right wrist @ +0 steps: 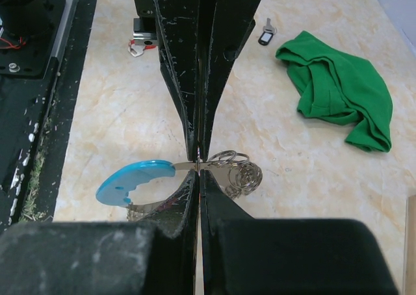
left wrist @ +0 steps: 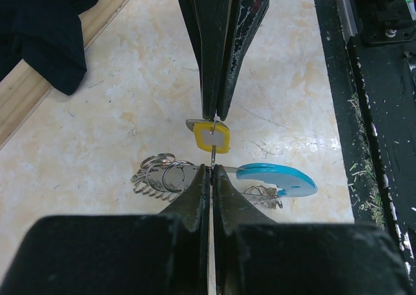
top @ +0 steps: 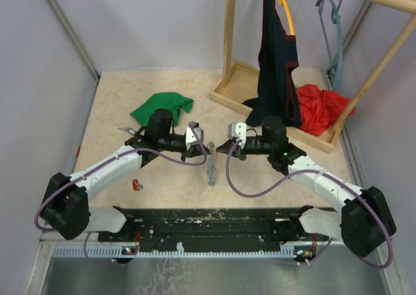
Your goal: Put the keys on the keyring
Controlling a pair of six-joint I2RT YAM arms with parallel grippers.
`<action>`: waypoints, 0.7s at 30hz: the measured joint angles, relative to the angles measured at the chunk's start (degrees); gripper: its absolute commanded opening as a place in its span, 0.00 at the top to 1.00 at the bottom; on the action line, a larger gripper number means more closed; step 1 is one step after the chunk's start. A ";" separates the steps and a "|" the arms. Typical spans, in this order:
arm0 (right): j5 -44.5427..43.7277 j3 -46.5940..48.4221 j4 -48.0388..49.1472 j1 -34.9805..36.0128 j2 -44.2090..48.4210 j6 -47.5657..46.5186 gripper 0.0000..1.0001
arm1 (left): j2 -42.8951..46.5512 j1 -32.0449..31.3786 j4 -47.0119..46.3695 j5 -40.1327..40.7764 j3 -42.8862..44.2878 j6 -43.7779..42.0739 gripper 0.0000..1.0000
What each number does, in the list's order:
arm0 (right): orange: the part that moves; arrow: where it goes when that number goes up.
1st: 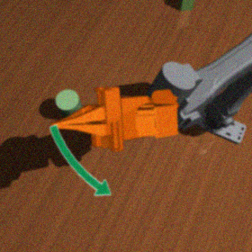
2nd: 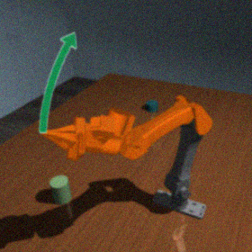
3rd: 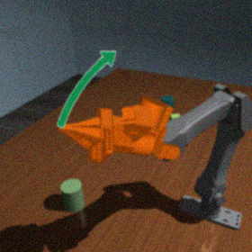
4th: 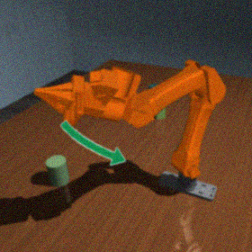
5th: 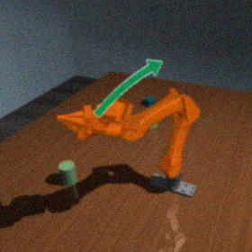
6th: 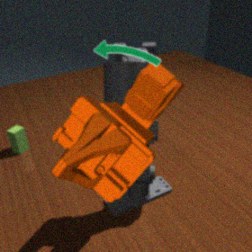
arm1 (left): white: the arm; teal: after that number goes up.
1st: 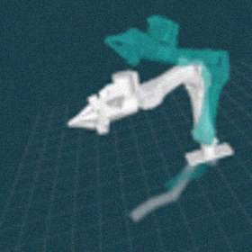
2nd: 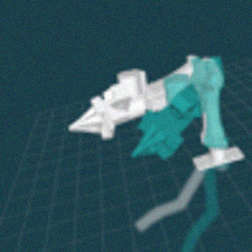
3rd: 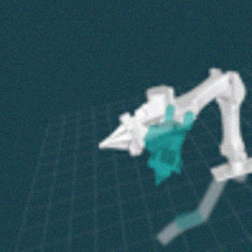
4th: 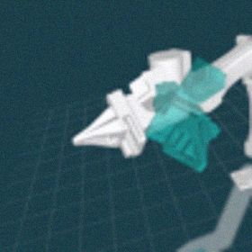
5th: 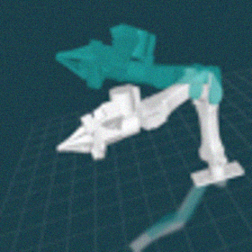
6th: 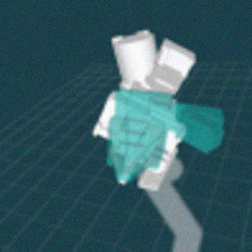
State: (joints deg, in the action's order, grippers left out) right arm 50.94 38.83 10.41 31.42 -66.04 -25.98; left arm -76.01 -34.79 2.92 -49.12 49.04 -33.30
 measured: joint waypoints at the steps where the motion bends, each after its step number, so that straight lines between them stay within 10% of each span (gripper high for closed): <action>1: -0.09 0.00 -0.13 0.00 0.09 -0.02 1.00 | 0.00 0.00 0.02 0.00 0.02 -0.02 1.00; 21: -3.19 1.07 -4.57 1.88 -0.24 -2.36 1.00 | -0.50 -0.28 0.13 -0.02 0.02 -0.02 1.00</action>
State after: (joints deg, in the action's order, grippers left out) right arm 47.75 39.90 5.85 33.30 -66.28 -28.34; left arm -76.51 -35.07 3.05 -49.15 49.06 -33.32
